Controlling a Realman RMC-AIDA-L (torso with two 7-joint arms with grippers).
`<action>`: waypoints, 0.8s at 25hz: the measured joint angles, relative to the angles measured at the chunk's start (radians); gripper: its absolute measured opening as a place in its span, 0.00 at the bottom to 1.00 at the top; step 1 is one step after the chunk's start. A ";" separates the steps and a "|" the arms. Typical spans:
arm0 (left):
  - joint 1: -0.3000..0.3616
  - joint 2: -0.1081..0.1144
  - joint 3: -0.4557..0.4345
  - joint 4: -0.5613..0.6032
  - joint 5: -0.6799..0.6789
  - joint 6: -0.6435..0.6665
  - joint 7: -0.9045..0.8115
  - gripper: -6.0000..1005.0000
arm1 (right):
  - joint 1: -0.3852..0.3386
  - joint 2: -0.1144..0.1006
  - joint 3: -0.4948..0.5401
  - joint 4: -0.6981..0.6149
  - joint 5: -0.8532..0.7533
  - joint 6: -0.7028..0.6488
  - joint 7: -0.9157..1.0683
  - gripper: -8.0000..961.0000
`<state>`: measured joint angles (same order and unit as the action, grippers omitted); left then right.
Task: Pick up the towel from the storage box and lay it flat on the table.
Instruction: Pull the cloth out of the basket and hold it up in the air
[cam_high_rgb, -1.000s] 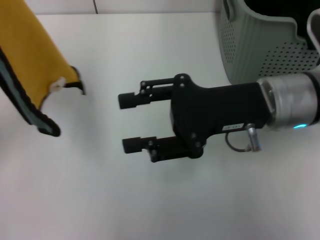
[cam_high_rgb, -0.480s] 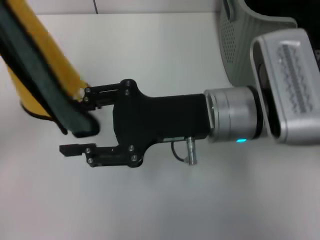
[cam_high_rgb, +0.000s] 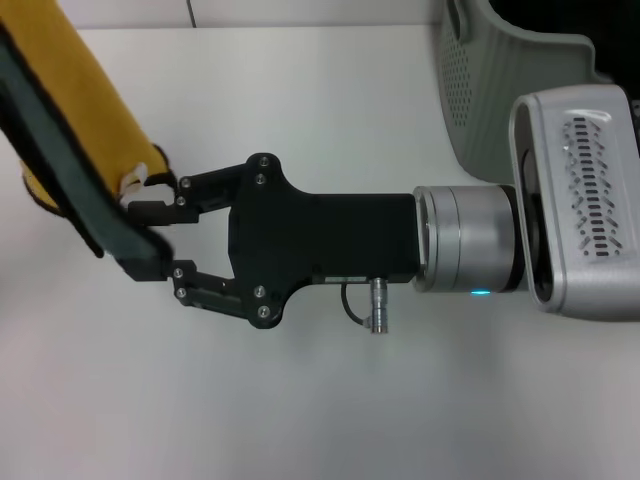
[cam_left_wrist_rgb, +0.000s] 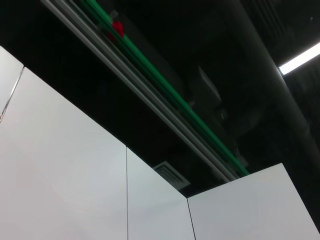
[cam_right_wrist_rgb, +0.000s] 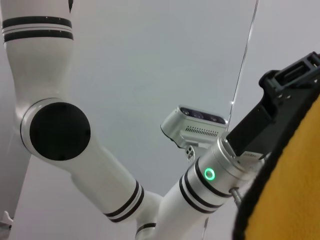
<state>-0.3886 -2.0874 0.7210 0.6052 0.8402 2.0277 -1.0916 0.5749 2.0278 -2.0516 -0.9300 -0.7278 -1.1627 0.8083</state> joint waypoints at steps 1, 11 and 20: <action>-0.001 0.000 0.000 -0.002 0.000 0.000 0.001 0.02 | 0.000 0.000 0.000 0.000 0.000 0.000 0.000 0.45; 0.001 0.000 0.000 -0.002 0.002 0.000 0.003 0.02 | -0.050 0.000 -0.001 0.000 0.042 -0.031 -0.081 0.13; 0.006 0.004 -0.001 -0.018 0.058 0.001 0.028 0.02 | -0.103 0.000 0.029 0.010 0.116 -0.067 -0.113 0.02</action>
<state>-0.3830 -2.0838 0.7197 0.5873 0.8986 2.0287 -1.0638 0.4714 2.0278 -2.0229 -0.9203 -0.6118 -1.2292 0.6958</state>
